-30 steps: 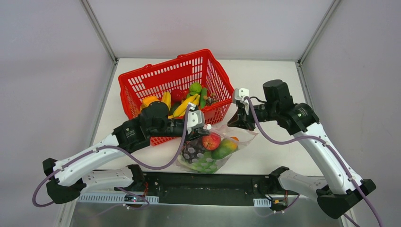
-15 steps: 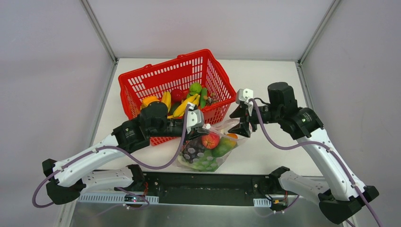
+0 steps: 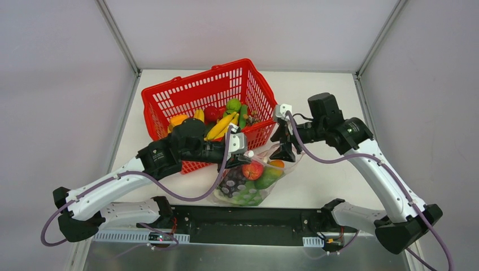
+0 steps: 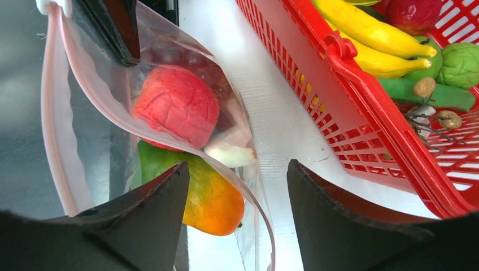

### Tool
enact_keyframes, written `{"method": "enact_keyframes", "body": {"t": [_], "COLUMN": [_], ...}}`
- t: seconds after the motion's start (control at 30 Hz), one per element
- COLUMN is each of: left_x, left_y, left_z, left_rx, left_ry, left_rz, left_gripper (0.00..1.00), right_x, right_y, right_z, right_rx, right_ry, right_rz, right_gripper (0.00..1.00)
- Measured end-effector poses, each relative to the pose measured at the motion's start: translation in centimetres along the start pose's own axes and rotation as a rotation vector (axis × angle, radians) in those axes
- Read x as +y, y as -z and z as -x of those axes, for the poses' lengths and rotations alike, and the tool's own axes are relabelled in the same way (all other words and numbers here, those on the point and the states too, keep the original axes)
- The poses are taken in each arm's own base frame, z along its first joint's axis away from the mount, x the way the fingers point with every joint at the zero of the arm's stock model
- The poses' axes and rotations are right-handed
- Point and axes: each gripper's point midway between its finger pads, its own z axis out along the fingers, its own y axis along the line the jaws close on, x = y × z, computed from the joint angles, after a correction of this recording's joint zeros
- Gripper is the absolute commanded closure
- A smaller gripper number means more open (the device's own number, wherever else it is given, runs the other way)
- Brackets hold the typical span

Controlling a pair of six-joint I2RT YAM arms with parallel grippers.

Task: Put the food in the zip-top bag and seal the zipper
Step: Zip the zipper food storage bag at the center of the board.

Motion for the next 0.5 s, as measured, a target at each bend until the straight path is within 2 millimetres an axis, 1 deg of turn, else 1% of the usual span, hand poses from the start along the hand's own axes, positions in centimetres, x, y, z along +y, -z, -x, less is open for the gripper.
{"method": "enact_keyframes", "body": {"t": [0.17, 0.2, 0.23, 0.3, 0.33, 0.4, 0.5], "left_x": [0.1, 0.1, 0.1, 0.2, 0.3, 0.7, 1.4], "left_y": [0.0, 0.0, 0.0, 0.1, 0.1, 0.2, 0.6], "left_z": [0.1, 0.0, 0.0, 0.0, -0.1, -0.1, -0.4], "left_rx": [-0.001, 0.001, 0.002, 0.005, 0.006, 0.0, -0.023], "left_ry": [-0.011, -0.012, -0.012, -0.012, -0.012, -0.013, -0.01], "left_rz": [0.001, 0.001, 0.002, 0.01, 0.018, 0.041, 0.096], "left_gripper": [1.0, 1.0, 1.0, 1.0, 1.0, 1.0, 1.0], "right_x": [0.2, 0.2, 0.1, -0.1, -0.2, -0.3, 0.0], "right_y": [0.0, 0.0, 0.0, 0.2, 0.3, 0.6, 1.3], "right_z": [-0.1, 0.0, 0.0, 0.0, 0.1, 0.5, 0.9], "right_rx": [0.011, 0.012, 0.013, 0.013, 0.01, -0.007, -0.031], "right_ry": [-0.002, -0.002, -0.003, -0.01, -0.009, -0.004, -0.006], "right_rz": [0.025, 0.024, 0.02, 0.001, -0.013, -0.042, -0.08], "right_gripper": [0.63, 0.67, 0.73, 0.91, 0.95, 0.99, 1.0]}}
